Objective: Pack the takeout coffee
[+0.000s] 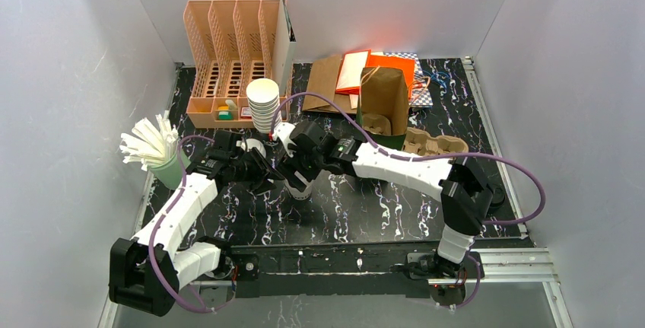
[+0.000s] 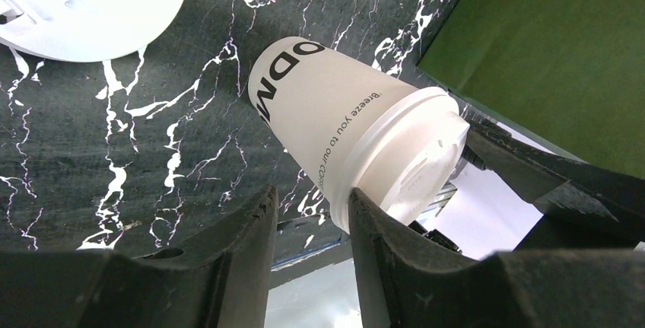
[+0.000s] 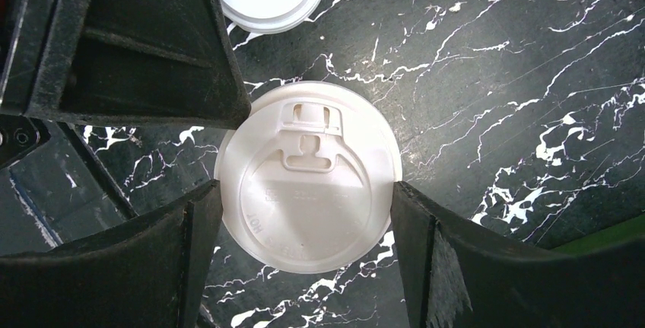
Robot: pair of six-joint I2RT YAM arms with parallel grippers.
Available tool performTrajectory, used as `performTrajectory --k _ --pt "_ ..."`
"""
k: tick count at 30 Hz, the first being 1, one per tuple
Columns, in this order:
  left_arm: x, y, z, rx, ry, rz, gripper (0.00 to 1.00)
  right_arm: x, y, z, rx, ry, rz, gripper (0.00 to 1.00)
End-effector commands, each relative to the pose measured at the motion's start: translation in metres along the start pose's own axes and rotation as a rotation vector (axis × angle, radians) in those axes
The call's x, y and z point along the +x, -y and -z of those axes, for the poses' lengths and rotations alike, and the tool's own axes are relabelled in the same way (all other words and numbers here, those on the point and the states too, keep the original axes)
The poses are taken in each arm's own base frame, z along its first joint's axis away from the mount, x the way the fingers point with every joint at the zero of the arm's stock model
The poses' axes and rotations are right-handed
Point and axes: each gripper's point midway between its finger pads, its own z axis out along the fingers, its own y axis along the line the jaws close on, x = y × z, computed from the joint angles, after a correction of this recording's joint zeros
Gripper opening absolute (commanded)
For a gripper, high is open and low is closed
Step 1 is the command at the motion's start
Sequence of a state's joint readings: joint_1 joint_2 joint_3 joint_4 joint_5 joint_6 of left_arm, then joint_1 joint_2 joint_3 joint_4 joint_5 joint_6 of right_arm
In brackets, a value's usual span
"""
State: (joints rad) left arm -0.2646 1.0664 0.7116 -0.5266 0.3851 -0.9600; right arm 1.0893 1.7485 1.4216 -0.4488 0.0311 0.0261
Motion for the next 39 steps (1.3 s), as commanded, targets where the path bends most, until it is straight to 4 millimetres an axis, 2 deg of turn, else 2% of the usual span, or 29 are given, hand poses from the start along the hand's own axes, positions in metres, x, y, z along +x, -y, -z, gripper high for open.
performTrajectory --k 1,19,29,33,39 --pt "0.009 -0.017 -0.005 -0.048 -0.034 0.011 0.37 0.064 0.001 -0.008 0.022 -0.197 0.012 0.83" --pt "0.014 -0.027 -0.006 -0.059 -0.036 0.018 0.37 0.092 -0.005 -0.013 -0.002 -0.231 -0.034 0.82" --pt "0.011 -0.022 -0.002 -0.049 -0.022 0.006 0.36 0.099 -0.002 -0.017 0.014 -0.24 -0.043 0.82" --pt "0.005 -0.014 0.004 -0.049 -0.004 -0.02 0.36 0.085 0.002 -0.013 0.036 -0.204 -0.035 0.83" --pt "-0.006 0.0 0.019 -0.07 0.023 -0.076 0.39 0.036 -0.002 0.001 0.02 -0.115 -0.025 0.86"
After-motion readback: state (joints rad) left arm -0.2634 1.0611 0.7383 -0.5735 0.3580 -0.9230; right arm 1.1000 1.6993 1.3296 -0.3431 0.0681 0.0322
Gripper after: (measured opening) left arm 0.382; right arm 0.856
